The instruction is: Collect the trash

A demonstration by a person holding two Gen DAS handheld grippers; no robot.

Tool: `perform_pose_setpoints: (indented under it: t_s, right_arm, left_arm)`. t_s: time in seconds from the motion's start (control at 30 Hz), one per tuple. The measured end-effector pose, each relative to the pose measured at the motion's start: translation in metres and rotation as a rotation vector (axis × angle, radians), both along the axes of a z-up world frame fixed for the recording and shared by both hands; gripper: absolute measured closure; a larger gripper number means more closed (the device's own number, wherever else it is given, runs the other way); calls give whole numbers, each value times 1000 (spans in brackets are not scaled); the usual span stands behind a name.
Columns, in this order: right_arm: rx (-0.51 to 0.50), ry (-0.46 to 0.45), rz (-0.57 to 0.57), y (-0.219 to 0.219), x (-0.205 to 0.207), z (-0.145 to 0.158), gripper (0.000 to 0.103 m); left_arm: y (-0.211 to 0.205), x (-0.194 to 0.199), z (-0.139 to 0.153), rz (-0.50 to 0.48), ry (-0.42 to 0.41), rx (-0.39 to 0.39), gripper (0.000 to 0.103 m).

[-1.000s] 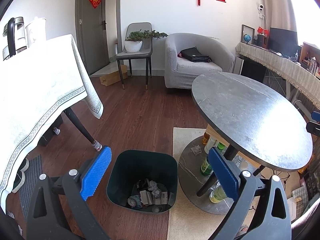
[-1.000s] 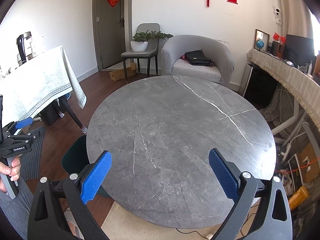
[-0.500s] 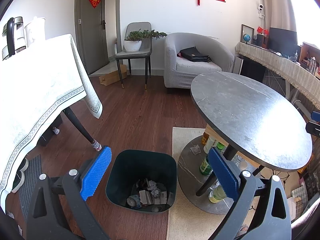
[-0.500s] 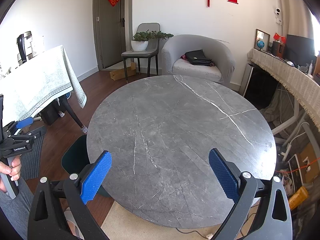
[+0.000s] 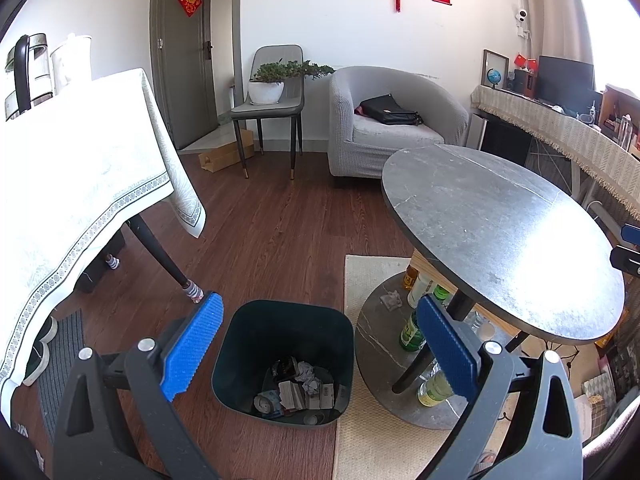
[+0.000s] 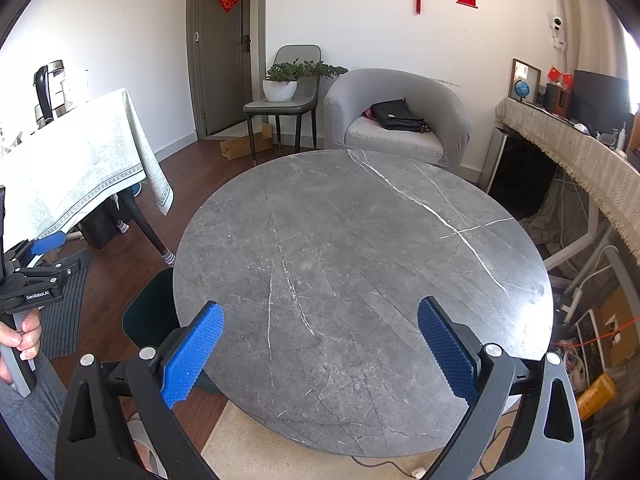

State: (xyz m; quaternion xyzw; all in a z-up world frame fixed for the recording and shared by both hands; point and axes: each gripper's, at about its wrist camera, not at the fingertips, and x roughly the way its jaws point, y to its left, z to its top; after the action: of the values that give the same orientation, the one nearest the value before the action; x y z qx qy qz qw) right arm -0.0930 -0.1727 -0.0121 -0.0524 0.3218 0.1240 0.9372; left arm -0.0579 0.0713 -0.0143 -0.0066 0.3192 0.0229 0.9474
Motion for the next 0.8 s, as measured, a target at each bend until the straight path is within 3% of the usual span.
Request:
perform_pose_setpoints:
  t_s: [0.8]
  right_arm:
    - [-2,1,6,2,-1,3,4]
  left_arm:
    - [-3,1,0,-6,3,8,4]
